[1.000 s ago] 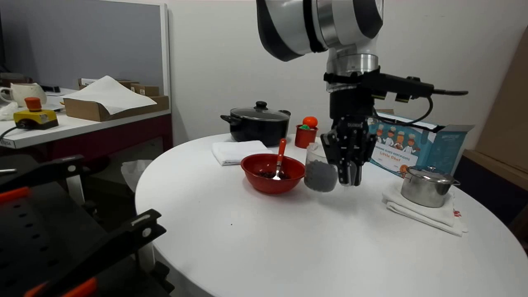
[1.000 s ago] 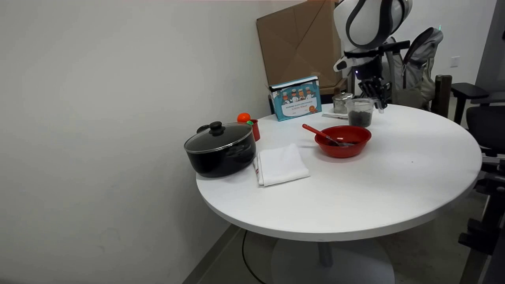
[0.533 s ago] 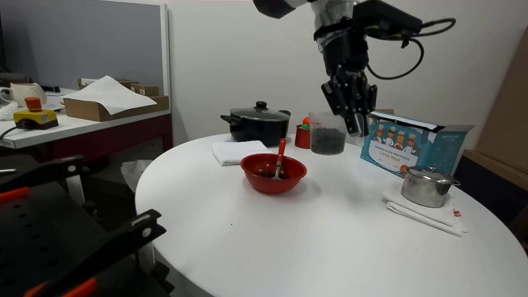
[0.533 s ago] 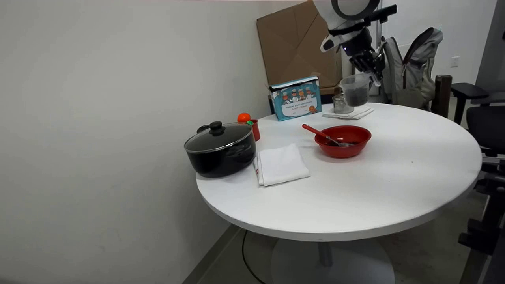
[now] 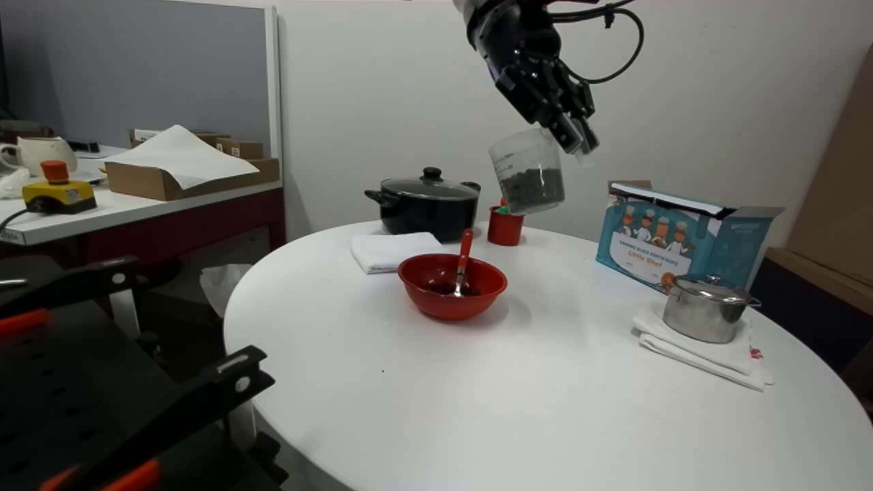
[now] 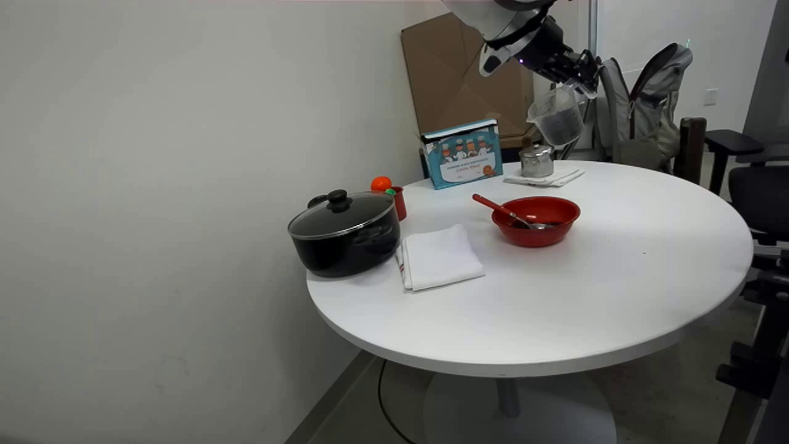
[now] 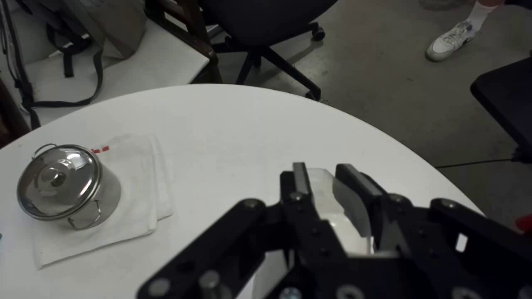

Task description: Pour some of the contents of the jug into the red bowl

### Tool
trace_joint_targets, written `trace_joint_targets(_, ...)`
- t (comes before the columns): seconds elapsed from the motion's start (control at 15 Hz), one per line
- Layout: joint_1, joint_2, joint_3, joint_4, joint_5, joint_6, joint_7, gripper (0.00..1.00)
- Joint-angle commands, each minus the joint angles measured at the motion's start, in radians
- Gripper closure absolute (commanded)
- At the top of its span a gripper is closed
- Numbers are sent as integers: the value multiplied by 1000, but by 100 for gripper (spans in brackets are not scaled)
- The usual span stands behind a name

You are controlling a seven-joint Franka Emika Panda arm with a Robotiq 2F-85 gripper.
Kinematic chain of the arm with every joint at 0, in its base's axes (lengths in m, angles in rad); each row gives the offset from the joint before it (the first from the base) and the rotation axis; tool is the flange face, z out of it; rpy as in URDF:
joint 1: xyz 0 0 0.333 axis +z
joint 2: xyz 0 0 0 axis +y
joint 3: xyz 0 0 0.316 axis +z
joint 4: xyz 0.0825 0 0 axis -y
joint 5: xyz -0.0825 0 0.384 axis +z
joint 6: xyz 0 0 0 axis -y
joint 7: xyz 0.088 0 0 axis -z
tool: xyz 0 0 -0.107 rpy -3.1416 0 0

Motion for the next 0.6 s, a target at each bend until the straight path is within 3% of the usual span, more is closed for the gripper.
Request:
trace_joint_targets(0.0,36,-5,55,-23,-80,-123,99,90)
trace_joint_targets(0.53,81,111,129,48,-173,-370,257,90)
